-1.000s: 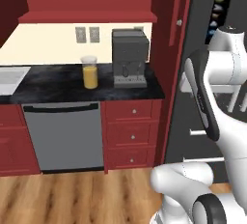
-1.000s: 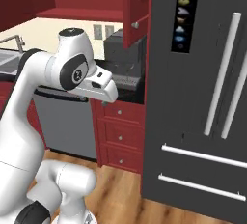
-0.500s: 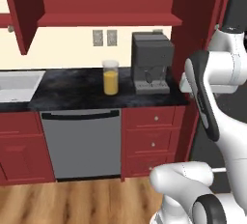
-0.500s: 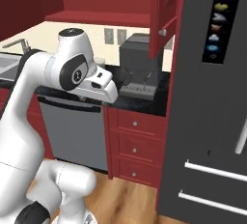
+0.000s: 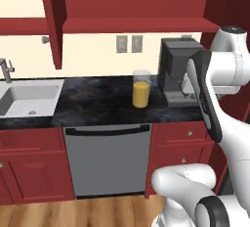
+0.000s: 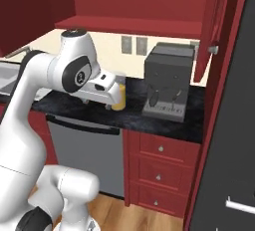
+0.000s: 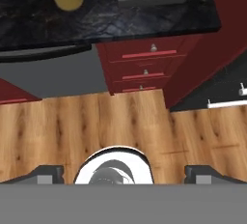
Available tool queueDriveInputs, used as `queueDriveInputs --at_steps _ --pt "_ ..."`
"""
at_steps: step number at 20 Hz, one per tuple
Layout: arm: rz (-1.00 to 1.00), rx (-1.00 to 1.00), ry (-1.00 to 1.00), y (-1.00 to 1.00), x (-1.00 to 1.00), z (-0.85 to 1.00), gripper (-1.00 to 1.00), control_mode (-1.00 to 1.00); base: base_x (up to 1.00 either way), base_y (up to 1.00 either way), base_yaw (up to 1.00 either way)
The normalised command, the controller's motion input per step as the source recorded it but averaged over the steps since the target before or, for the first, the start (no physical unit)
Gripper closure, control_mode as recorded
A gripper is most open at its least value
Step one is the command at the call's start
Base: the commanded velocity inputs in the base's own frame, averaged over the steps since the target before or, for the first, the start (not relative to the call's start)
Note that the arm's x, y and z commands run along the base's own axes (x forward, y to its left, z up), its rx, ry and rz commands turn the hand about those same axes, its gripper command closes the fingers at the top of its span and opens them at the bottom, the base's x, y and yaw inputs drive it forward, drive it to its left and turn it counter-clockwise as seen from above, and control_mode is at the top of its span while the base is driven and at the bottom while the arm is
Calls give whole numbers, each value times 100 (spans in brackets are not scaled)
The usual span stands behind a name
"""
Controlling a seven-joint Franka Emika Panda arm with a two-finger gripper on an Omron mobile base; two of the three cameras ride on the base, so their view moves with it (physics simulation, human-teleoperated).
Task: There is a tray on the dining counter. Grab the cup, mug, and pitcher and place them on the tray. The pitcher may be placed next to the tray if it cannot fit the tray.
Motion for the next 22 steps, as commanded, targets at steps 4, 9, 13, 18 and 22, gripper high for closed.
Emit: queueDriveInputs --at_steps 4,9,13,18,22 --pt "0 0 0 0 0 0 -100 100 55 38 -1" --pt "0 0 0 0 0 0 -100 100 41 16 -10" --pt "0 0 0 0 0 0 -100 100 43 20 -18" --pt "0 0 0 0 0 0 -100 100 29 31 -21" --pt "0 0 0 0 0 0 -100 100 33 14 -13"
